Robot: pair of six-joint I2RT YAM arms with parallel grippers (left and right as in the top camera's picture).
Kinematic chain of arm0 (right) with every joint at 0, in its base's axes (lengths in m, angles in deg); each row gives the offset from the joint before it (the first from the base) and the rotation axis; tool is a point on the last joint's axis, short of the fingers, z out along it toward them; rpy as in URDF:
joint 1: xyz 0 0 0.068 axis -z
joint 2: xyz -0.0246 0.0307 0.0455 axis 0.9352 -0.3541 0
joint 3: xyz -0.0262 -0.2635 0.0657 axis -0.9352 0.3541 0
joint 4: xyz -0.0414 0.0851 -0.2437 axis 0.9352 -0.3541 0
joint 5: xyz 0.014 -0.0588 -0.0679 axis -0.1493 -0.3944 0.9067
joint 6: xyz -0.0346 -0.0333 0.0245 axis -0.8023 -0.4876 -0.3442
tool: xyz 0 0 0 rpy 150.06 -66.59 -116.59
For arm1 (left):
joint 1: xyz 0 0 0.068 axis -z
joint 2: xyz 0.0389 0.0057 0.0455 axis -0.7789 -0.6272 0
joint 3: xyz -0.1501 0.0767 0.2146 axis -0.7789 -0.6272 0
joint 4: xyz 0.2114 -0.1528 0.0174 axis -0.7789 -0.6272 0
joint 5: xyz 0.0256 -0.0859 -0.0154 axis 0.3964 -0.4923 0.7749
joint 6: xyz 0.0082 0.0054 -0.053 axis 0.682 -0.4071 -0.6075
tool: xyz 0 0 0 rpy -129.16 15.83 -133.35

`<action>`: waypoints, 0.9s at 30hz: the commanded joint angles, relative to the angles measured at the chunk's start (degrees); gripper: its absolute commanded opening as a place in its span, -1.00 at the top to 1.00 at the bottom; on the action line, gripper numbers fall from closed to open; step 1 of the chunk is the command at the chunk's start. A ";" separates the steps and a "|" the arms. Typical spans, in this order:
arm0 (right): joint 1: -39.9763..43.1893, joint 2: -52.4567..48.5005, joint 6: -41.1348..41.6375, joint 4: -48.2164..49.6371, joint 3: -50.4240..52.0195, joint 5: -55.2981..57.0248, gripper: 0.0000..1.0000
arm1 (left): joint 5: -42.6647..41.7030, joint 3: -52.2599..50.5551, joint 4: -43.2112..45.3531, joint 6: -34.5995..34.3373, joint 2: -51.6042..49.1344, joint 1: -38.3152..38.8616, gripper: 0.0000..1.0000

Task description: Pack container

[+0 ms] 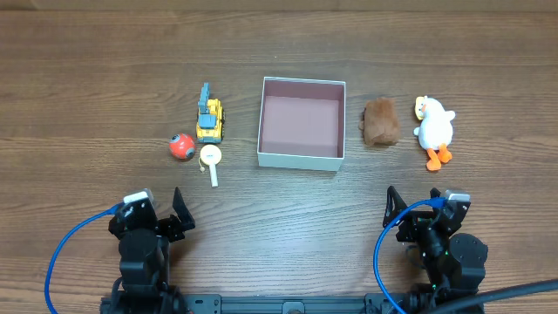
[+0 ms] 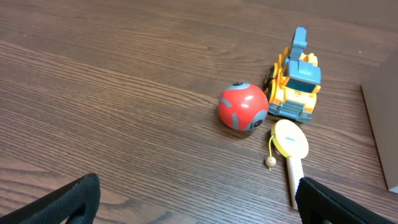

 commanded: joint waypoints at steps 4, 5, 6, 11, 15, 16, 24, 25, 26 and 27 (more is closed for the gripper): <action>-0.33 0.57 0.50 0.85 0.37 -2.21 -1.00 | -3.67 -0.37 1.05 -0.52 0.52 -0.42 -1.00; -0.33 0.57 1.53 1.90 0.37 -4.79 -1.00 | -4.70 -0.37 1.25 -1.14 0.50 -0.42 -1.00; -0.33 0.55 1.68 3.78 0.37 -8.15 -1.00 | -5.99 -0.35 1.79 -1.33 0.52 -0.42 -1.00; -0.33 -2.38 4.72 9.07 -4.31 -9.84 -1.00 | -10.14 3.69 2.75 -1.27 -0.70 -0.42 -1.00; -0.33 -16.22 4.63 6.71 -14.53 -8.63 -1.00 | -10.29 12.26 2.75 -1.29 -9.94 -0.42 -1.00; -0.33 -21.53 4.48 5.09 -18.29 -8.57 -1.00 | -10.47 14.43 2.71 -1.31 -12.76 -0.42 -1.00; -0.35 -64.39 -2.60 -18.32 -56.19 -6.82 -1.00 | -13.86 41.20 -6.95 -0.85 -46.77 -0.68 -1.00; -0.35 -68.24 -3.21 -20.65 -60.30 -5.62 -1.00 | -15.72 44.78 -8.09 0.22 -51.69 -0.76 -1.00; -0.35 -71.80 -3.30 -22.84 -64.11 -4.26 -1.00 | -17.00 47.63 -9.05 0.96 -55.47 -0.87 -1.00; -0.35 -76.06 -3.32 -25.29 -68.78 -2.56 -1.00 | -18.49 51.12 -10.34 1.55 -60.08 -1.09 -1.00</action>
